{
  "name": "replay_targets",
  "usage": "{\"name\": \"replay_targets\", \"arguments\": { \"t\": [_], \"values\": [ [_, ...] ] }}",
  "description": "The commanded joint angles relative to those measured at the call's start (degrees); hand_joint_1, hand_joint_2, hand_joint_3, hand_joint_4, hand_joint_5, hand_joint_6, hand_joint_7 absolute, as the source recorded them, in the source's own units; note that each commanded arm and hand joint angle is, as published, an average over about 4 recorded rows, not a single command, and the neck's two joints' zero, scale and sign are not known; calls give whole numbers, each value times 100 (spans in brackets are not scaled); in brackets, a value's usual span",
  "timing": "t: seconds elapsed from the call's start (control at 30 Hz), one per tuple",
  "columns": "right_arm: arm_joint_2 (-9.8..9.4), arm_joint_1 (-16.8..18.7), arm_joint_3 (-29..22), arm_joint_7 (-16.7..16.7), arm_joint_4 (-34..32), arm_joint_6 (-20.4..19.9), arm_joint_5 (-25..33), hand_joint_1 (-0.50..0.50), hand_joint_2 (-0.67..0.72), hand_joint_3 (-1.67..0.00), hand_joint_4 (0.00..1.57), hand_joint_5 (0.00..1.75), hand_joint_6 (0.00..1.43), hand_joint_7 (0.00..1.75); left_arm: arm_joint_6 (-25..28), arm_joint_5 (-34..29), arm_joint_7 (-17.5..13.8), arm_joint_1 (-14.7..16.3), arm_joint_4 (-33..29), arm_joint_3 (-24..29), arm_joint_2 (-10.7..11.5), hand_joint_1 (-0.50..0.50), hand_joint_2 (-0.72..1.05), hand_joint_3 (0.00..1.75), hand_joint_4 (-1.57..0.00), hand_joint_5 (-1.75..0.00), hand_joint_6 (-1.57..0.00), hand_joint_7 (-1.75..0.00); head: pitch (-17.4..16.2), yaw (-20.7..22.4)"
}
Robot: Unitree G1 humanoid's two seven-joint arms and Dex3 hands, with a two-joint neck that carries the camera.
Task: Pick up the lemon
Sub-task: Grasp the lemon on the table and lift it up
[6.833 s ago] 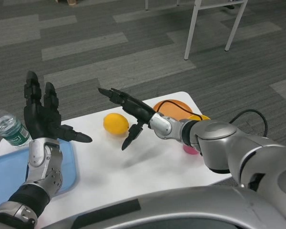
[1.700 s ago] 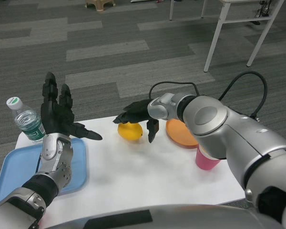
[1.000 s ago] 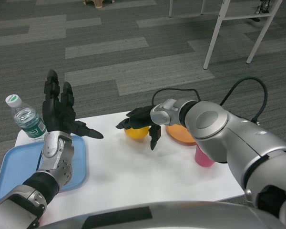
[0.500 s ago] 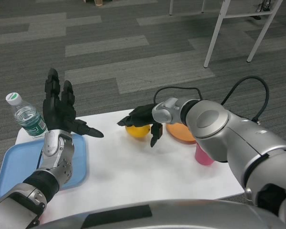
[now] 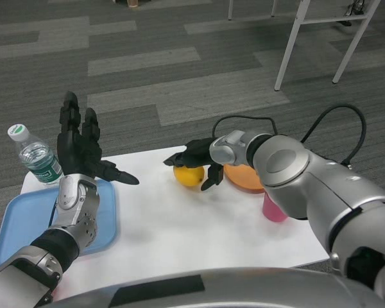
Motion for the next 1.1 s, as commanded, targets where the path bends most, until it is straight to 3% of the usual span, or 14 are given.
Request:
{"name": "replay_targets", "arguments": {
  "t": [0.03, 0.23, 0.4, 0.57, 0.67, 0.83, 1.1],
  "values": [
    [-64, 130, 12, 55, 23, 37, -39, -42, -54, -111, 0, 116, 0, 0, 40, 0, -5, -95, 0, 6, 58, -50, -64, 9, 0, 0, 0, 0, 0, 0],
    [-80, 145, 69, 57, 23, 28, -41, -46, -48, -125, 0, 126, 0, 9, 40, 0, -10, -97, 0, 6, 60, -50, -64, 9, 0, 0, 0, 0, -14, -22],
    [-93, 145, 220, 19, 5, 19, -43, -46, -48, -127, 0, 131, 0, 31, 49, -5, -10, -103, 0, 6, 62, -50, -64, 9, 0, 0, 0, 0, -18, -29],
    [-108, 139, 414, -7, -34, 19, -39, -46, -41, -139, 0, 136, 9, 108, 56, 0, -14, -112, 3, -3, 60, -50, -64, 9, 0, 0, 0, 0, -40, -23],
    [-124, 141, 431, -25, -39, 15, -39, -46, -41, -143, 1, 136, 14, 133, 58, 0, -14, -112, 5, -3, 67, -50, -64, 9, 0, 0, 0, -3, -51, -20],
    [-168, 134, 425, -51, -61, -7, -32, -46, -37, -151, 8, 141, 30, 159, 58, 0, -12, -112, 0, -3, 60, -50, -64, 9, 0, 0, 0, -2, -61, -15],
    [-214, 128, 363, -51, -96, -23, -21, -46, -30, -159, 14, 153, 44, 161, 58, 0, -12, -112, 0, -3, 64, -50, -64, 9, 0, 0, 0, 0, -78, -10]
  ]
}}
